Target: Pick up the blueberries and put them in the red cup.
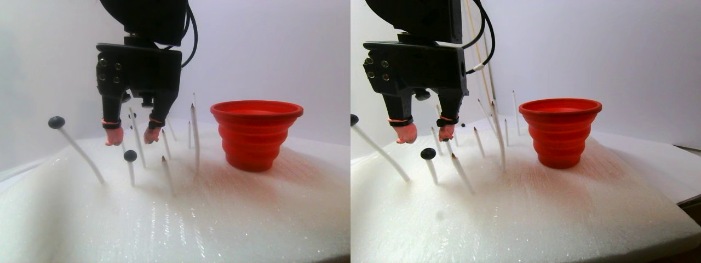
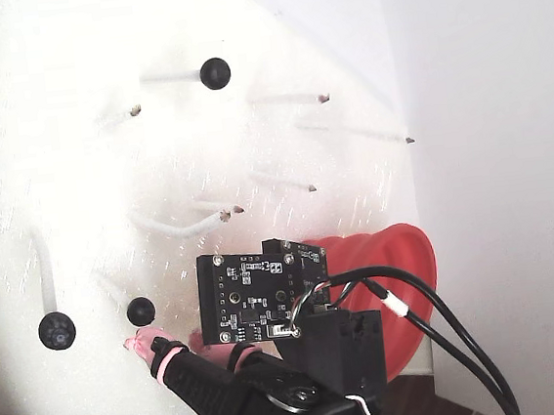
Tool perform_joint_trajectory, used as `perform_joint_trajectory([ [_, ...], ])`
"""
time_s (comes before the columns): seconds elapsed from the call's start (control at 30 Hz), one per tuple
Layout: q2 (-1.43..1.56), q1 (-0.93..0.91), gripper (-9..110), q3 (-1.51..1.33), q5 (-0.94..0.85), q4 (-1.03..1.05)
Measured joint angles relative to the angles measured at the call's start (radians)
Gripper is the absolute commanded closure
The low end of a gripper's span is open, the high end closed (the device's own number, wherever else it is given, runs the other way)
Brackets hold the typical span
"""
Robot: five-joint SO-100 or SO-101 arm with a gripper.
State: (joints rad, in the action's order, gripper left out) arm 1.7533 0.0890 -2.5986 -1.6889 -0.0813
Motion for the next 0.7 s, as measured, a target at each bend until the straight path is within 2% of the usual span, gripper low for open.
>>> perform_joint_trajectory([
  [0.7, -0.123, 0.02, 79, 0.044, 0.046, -0.115],
])
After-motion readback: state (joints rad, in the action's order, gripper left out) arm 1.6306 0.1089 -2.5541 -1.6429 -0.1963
